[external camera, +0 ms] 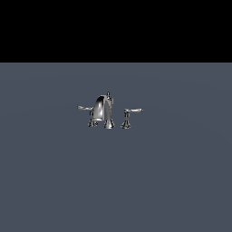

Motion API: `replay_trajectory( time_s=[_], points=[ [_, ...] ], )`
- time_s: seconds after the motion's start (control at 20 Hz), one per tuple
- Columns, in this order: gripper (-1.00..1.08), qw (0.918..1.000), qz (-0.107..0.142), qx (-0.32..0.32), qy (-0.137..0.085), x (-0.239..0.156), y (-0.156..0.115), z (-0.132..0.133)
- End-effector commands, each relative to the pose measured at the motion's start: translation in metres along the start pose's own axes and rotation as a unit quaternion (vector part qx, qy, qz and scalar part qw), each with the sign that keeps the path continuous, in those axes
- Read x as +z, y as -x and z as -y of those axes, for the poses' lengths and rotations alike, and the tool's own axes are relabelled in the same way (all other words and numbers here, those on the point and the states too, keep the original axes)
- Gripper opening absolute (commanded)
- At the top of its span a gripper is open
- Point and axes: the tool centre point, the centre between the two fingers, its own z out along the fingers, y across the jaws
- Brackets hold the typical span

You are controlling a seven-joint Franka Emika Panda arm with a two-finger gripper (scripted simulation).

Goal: Turn on the faucet by rotating a designated handle.

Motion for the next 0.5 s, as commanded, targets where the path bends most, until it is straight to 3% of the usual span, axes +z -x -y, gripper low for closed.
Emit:
replay_trajectory(
  time_s=[0.0,0.45],
  points=[
    [-1.0,0.9995,0.0,0.031,0.0,0.016,-0.012,0.008],
    [-1.0,0.9903,0.002,0.139,0.003,0.074,-0.06,0.03]
  ],
)
